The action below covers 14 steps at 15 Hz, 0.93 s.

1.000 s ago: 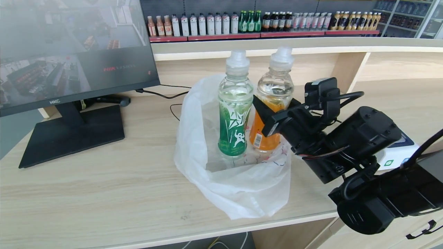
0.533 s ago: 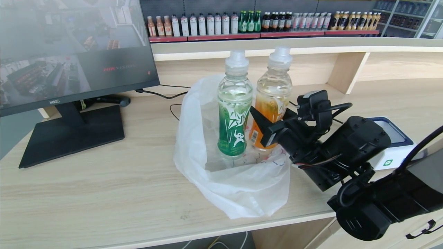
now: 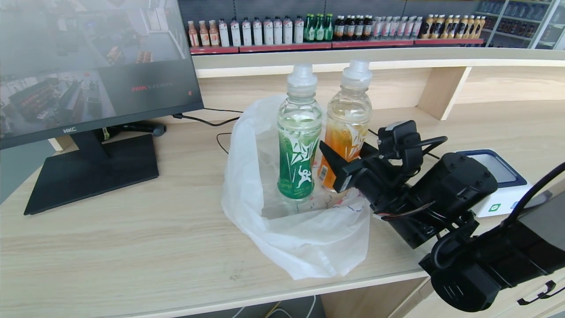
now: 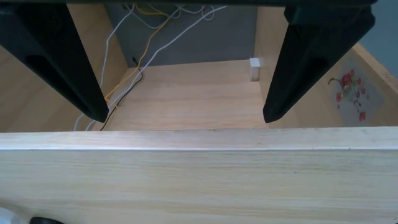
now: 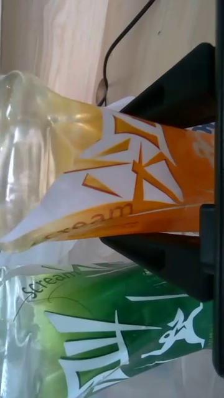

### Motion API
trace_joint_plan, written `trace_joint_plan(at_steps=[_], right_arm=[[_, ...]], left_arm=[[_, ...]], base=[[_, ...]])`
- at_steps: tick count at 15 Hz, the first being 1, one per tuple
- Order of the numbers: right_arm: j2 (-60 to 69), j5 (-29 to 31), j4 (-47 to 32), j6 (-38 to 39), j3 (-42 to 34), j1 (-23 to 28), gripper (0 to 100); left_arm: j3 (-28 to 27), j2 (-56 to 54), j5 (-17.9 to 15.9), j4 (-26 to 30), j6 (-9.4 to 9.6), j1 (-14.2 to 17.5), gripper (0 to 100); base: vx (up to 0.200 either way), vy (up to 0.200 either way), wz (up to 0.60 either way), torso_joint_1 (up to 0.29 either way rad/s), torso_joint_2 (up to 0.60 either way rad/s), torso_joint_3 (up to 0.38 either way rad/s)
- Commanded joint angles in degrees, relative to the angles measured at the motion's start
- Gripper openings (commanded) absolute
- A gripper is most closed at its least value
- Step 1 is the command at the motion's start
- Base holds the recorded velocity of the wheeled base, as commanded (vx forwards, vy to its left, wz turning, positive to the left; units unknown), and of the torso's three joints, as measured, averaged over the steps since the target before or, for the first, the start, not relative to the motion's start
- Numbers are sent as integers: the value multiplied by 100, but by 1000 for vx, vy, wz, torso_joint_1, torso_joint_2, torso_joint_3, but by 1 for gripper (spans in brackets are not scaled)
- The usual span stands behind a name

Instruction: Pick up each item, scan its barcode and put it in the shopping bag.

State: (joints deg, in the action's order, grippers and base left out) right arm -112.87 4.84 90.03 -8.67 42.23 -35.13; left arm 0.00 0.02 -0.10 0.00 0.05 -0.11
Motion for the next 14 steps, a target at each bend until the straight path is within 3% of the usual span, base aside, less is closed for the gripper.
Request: trace_joint_plan(at_steps=[1, 12, 13, 14], right_arm=[[-15, -1, -3, -3, -30, -2, 0], [64, -1, -3, -12, -153, -2, 0], [72, -1, -3, -3, -153, -2, 100], [99, -1, -3, -3, -162, -2, 100]], left_arm=[[0, -2, 10, 0, -5, 2, 100], [0, -2, 1, 0, -5, 2, 100], [0, -2, 1, 0, -5, 2, 100], [0, -2, 1, 0, -5, 2, 100]], base=[[0, 0, 0, 0, 0, 0], [0, 0, 0, 0, 0, 0], [0, 0, 0, 0, 0, 0], [0, 0, 0, 0, 0, 0]])
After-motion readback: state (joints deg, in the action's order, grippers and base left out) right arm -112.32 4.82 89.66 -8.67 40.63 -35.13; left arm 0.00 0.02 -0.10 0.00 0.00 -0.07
